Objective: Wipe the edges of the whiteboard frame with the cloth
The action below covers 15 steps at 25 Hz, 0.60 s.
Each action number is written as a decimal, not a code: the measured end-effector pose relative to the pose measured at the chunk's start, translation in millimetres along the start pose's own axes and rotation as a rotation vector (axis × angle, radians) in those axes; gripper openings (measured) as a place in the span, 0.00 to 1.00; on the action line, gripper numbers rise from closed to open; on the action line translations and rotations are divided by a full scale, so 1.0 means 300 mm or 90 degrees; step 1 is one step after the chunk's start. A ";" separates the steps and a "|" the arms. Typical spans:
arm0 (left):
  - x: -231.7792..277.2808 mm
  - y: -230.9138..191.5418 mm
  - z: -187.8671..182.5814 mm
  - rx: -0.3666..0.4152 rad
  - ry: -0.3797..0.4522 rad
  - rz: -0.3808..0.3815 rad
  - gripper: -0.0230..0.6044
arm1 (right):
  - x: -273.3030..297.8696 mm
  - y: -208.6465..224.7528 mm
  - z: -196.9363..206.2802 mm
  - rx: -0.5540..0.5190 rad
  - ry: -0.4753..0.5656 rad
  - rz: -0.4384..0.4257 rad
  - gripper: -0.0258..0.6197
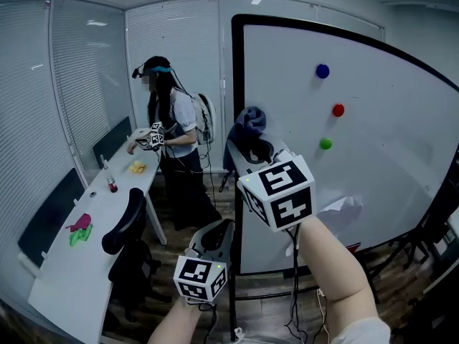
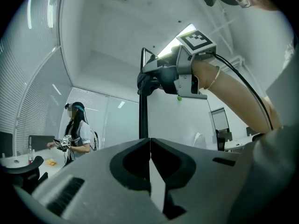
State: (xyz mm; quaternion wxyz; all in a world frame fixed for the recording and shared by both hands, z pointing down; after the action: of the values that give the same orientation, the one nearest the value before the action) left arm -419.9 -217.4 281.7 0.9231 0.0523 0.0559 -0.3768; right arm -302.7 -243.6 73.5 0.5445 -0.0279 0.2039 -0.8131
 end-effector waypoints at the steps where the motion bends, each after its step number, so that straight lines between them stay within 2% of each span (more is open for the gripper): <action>1: -0.001 0.002 -0.006 0.000 -0.002 -0.006 0.07 | 0.005 0.007 -0.015 -0.009 0.002 -0.002 0.14; 5: -0.002 0.023 -0.046 0.023 -0.004 -0.028 0.07 | 0.023 0.034 -0.095 -0.028 0.014 -0.011 0.14; 15: 0.020 0.032 -0.178 0.068 0.002 -0.042 0.07 | 0.073 0.117 -0.305 -0.034 0.035 -0.013 0.14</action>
State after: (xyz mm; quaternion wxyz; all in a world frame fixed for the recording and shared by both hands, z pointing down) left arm -412.2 -207.3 228.6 0.9061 0.1006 0.0389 -0.4091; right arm -305.3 -247.3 -26.7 0.5292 -0.0224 0.2397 -0.8136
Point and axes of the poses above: the fingertips, and each gripper's own axes: x forward along the fingers, y to its right, z out of its underside, the point moved 9 cm from there along -x, backward along the fingers, and after that the axes turned 8 degrees about z, right-handed, at the moved point
